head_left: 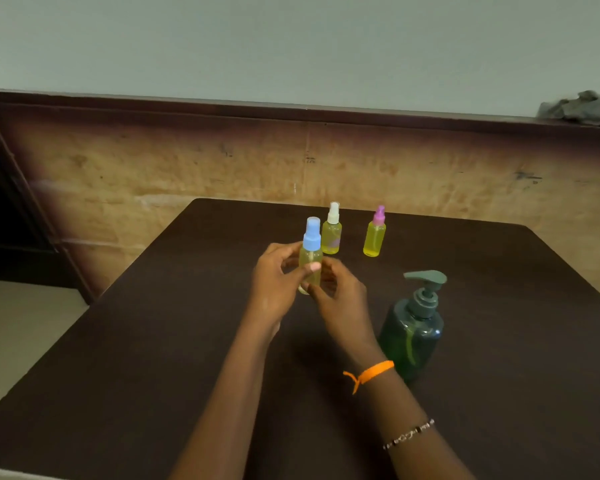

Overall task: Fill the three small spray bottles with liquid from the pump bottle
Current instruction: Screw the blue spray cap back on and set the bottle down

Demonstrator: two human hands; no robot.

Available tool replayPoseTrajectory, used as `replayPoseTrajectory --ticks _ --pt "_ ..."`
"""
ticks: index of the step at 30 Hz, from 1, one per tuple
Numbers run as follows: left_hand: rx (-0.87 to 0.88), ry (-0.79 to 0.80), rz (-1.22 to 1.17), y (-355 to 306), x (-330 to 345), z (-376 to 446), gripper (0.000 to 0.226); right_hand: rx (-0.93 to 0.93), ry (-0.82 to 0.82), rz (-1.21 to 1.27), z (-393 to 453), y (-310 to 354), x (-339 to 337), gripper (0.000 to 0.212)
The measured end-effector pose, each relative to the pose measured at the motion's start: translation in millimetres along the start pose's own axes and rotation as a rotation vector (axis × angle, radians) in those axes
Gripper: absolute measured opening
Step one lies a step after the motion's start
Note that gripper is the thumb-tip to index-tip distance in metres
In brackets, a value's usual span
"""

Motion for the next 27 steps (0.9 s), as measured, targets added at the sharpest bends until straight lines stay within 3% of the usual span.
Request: replayPoseTrajectory --ticks 5,11,27 --pt "-0.049 -0.013 0.06 31 -15 56 0.041 0.101 -0.063 -0.079 59 -29 35 0.026" --pt "-0.161 -0.043 0.21 72 -39 87 0.042 0.217 -0.043 -0.148 106 -74 67 0.034" --pt "-0.229 -0.069 0.202 101 -32 104 0.037 0.256 -0.097 -0.256 147 -99 81 0.032"
Point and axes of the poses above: each hand's wrist, its own z-axis towards the middle knuckle, its own x-axis out of the palm, y = z × x, the point moved 9 cm from there along z, towards the middle knuckle, and after that the axes turned 2 degrees about -z, right-handed, at the moved point
